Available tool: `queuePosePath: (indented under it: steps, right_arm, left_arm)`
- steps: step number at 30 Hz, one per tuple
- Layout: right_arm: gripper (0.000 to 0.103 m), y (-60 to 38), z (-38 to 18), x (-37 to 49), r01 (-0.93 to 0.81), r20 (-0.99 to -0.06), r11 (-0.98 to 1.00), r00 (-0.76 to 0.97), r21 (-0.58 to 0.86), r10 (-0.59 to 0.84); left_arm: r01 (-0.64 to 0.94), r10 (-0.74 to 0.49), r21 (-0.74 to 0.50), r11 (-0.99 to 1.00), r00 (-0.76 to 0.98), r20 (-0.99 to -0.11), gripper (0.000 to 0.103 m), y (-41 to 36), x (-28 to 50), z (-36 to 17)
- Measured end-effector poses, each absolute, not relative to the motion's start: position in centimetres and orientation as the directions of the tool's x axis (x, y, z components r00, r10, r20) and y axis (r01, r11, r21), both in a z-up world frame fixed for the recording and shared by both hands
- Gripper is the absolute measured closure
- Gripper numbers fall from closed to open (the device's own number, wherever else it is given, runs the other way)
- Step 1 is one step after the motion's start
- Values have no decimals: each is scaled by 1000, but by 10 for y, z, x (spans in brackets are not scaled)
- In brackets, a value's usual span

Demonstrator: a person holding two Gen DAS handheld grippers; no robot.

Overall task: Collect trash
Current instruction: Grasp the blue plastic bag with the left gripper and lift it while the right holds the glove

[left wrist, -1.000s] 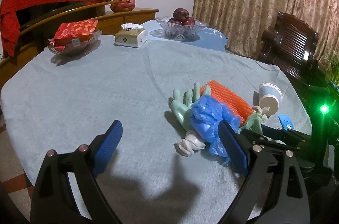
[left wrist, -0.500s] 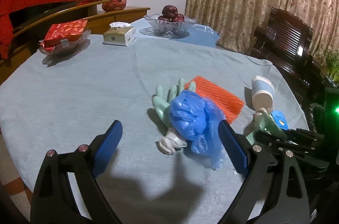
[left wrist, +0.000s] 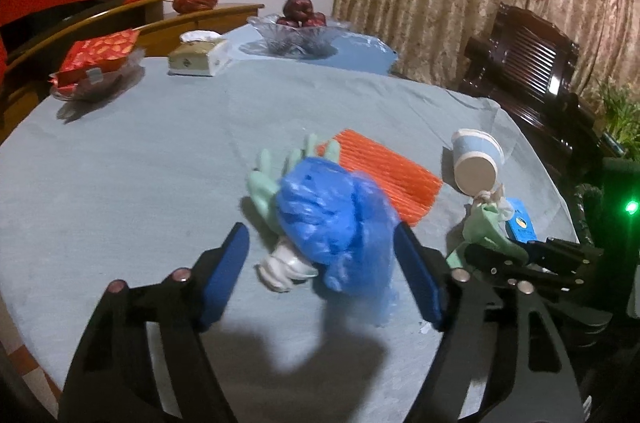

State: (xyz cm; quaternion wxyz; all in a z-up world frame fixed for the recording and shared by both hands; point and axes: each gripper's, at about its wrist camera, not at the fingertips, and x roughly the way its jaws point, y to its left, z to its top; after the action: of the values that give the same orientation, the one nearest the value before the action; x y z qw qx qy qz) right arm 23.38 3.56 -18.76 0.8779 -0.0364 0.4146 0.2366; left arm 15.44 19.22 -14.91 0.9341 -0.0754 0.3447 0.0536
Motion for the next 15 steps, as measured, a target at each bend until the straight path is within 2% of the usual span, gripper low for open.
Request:
queuePosePath:
  steps: [6, 9, 11, 14, 15]
  right_arm:
    - [75, 28, -186, 234, -447, -741, 883, 542, 148, 398]
    - [75, 26, -186, 234, -445, -737, 882, 543, 154, 402]
    - [75, 27, -185, 233, -449, -734, 882, 548, 145, 400]
    - [75, 27, -182, 232, -453, -728, 880, 555, 141, 402]
    - [75, 26, -181, 231, -454, -725, 880, 557, 143, 405]
  left_arm:
    - [-141, 39, -97, 985, 736, -676, 41, 179, 169, -162]
    - [-155, 56, -82, 985, 722, -690, 55, 177, 175, -168]
    - [-159, 61, -77, 984, 714, -698, 77, 176, 178, -170]
    - [-172, 73, -75, 982, 717, -693, 93, 178, 176, -167]
    - [-172, 73, -76, 982, 721, -689, 95, 178, 174, -166]
